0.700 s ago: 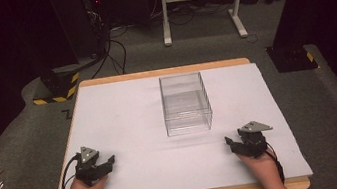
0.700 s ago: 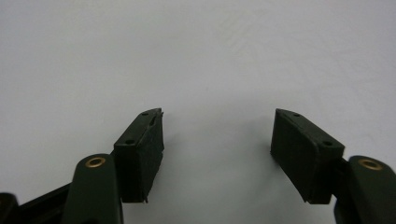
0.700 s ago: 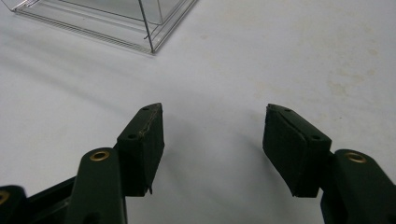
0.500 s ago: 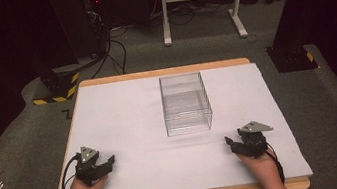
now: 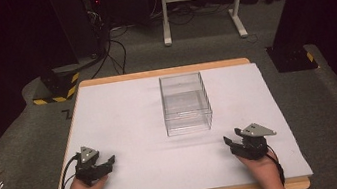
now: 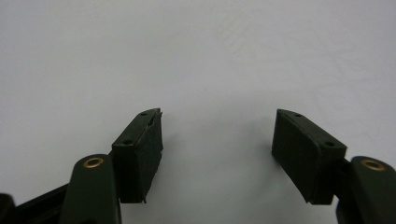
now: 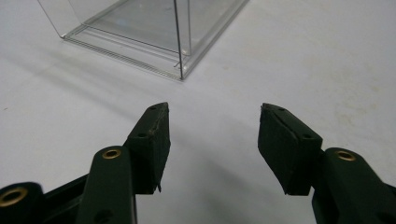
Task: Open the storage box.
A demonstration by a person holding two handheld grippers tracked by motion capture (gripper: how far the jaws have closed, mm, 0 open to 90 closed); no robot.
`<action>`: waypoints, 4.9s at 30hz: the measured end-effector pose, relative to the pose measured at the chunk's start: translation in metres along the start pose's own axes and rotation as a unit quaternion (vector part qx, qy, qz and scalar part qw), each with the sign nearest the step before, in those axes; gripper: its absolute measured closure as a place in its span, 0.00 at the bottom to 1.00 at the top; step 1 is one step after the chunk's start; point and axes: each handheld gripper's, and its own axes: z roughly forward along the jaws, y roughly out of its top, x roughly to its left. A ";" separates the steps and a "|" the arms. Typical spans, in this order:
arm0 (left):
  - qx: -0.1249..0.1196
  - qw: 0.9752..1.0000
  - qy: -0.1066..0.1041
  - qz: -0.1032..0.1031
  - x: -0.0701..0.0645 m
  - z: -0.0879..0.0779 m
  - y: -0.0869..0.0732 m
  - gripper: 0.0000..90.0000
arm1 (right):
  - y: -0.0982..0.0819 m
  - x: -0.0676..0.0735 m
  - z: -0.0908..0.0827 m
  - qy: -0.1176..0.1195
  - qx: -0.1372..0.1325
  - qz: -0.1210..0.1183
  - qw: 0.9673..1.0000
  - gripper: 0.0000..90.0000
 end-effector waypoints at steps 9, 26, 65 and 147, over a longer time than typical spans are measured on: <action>0.000 1.000 0.001 0.001 0.000 0.000 0.000 0.37 | 0.007 0.008 -0.003 0.012 -0.018 -0.023 1.000 0.52; 0.000 1.000 0.000 0.000 0.000 -0.001 0.000 0.37 | 0.017 0.023 -0.007 0.050 -0.037 -0.028 0.998 0.54; 0.000 1.000 -0.002 0.004 0.000 0.000 0.000 0.38 | 0.069 0.051 0.035 0.083 -0.059 -0.043 0.994 0.49; -0.003 1.000 -0.002 0.008 -0.001 0.000 -0.001 0.40 | 0.051 0.046 0.036 0.168 -0.081 -0.021 0.982 0.85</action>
